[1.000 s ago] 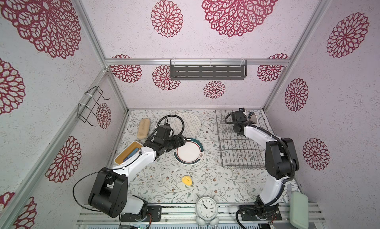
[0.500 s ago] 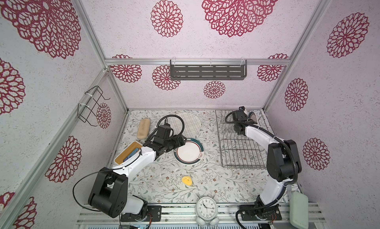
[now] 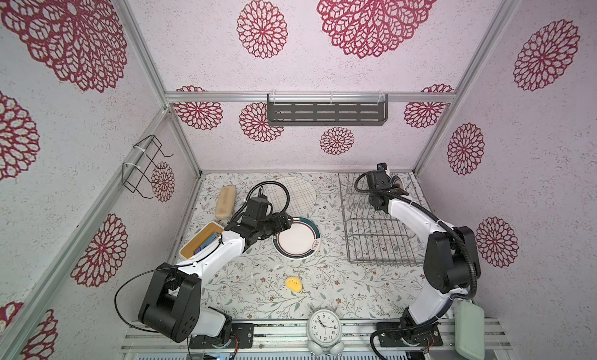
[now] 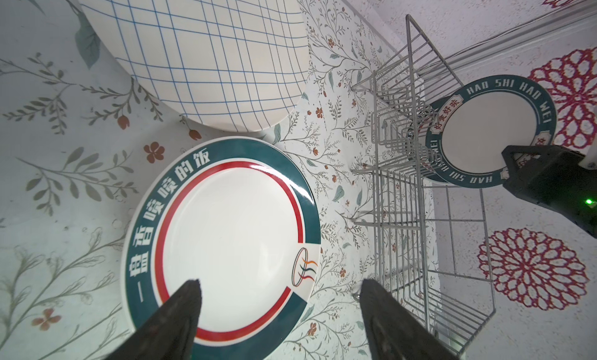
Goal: Unload the plates from the dish rack
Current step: Pick up the plate from the dish rack.
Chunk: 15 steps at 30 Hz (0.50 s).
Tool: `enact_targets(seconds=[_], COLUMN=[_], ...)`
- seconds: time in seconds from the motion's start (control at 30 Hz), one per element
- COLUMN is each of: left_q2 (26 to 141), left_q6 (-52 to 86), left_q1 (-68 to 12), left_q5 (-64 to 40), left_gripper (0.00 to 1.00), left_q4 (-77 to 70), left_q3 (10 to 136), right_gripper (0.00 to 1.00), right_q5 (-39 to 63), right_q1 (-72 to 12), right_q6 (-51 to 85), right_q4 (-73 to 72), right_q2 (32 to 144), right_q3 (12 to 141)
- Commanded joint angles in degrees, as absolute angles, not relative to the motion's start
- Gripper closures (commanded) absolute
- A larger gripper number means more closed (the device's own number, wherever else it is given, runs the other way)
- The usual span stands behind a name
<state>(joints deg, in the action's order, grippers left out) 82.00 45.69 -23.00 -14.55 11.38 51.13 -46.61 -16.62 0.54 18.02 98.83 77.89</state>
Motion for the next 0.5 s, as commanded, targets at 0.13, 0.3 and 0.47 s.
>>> enact_targets(seconds=[0.13,0.3,0.47], left_q2=[81.8,81.8,82.0], left_q6=[46.0,46.1,46.5], left_q1=[-23.3,-23.4,-23.3], left_q5=[-15.0,-15.0,-14.2], left_gripper=[0.18,0.18,0.18], left_q4=[10.0,9.8,9.7], left_q3=[50.6,50.5,50.8], right_gripper=[0.97,0.98,1.00], right_q5=[-51.5,-49.3,-43.0], right_q1=[-18.0,-18.3,-18.6], right_q6=[-0.9,-0.5,0.5], right_q4=[16.1,12.7,9.5], right_q2=[91.8,85.5,78.0], right_q3=[79.0,76.0,72.3])
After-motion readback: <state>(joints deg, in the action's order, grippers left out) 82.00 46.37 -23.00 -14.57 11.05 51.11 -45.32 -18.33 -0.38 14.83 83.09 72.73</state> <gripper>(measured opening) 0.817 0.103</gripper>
